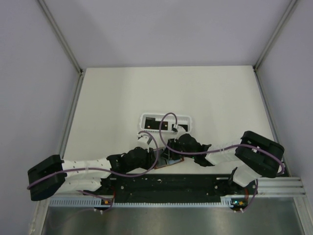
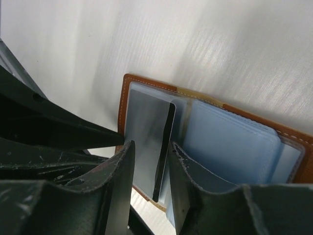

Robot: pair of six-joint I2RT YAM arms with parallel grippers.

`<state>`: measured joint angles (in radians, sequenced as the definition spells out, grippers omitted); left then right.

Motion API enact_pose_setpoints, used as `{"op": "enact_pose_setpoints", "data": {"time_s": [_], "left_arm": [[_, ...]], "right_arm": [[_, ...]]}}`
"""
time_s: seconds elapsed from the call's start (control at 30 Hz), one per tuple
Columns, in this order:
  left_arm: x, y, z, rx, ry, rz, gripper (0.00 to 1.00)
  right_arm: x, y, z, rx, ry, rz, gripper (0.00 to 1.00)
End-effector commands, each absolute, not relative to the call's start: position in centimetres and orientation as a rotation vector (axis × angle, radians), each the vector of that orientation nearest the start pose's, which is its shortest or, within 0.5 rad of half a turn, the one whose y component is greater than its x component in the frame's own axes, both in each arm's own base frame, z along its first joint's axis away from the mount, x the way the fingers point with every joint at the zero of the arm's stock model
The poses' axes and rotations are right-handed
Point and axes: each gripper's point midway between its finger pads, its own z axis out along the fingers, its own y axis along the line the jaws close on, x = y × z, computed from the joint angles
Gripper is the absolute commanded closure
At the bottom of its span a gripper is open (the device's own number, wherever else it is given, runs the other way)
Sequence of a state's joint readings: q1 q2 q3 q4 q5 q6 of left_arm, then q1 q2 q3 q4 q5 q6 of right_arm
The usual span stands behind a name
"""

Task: Put the credit cards into the card holder
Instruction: Insert the credit card into the card holder.

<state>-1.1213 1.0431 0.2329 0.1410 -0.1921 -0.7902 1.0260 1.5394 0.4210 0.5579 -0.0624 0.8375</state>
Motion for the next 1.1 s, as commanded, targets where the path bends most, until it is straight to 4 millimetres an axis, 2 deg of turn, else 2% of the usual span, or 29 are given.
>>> {"op": "enact_pose_setpoints", "data": {"time_s": [0.0,0.27,0.4,0.57,0.77,0.93,1.07], "left_arm": [[12.7,-23.8,1.9,0.283,2.357,-0.724,0.65],[13.7,-23.2,3.4,0.235,2.308,-0.693,0.65],[14.3,-23.0,4.7,0.222,2.275,-0.678,0.65],[15.0,-23.2,7.0,0.214,2.214,-0.690,0.64],[15.8,-23.3,9.0,0.190,2.159,-0.704,0.63],[18.0,-22.7,11.3,0.129,2.078,-0.674,0.59],[21.3,-21.4,13.1,0.026,2.038,-0.659,0.53]], "right_arm": [[15.3,34.1,5.1,-0.337,2.312,1.061,0.64],[17.8,32.0,7.4,-0.383,2.289,0.795,0.55],[18.7,31.6,8.8,-0.383,2.262,0.751,0.53],[20.8,30.6,11.2,-0.337,2.236,0.715,0.52],[24.4,28.6,13.8,-0.239,2.198,0.682,0.51],[26.8,28.3,14.4,-0.219,2.207,0.674,0.50],[27.9,28.8,14.4,-0.239,2.216,0.682,0.50]]}}
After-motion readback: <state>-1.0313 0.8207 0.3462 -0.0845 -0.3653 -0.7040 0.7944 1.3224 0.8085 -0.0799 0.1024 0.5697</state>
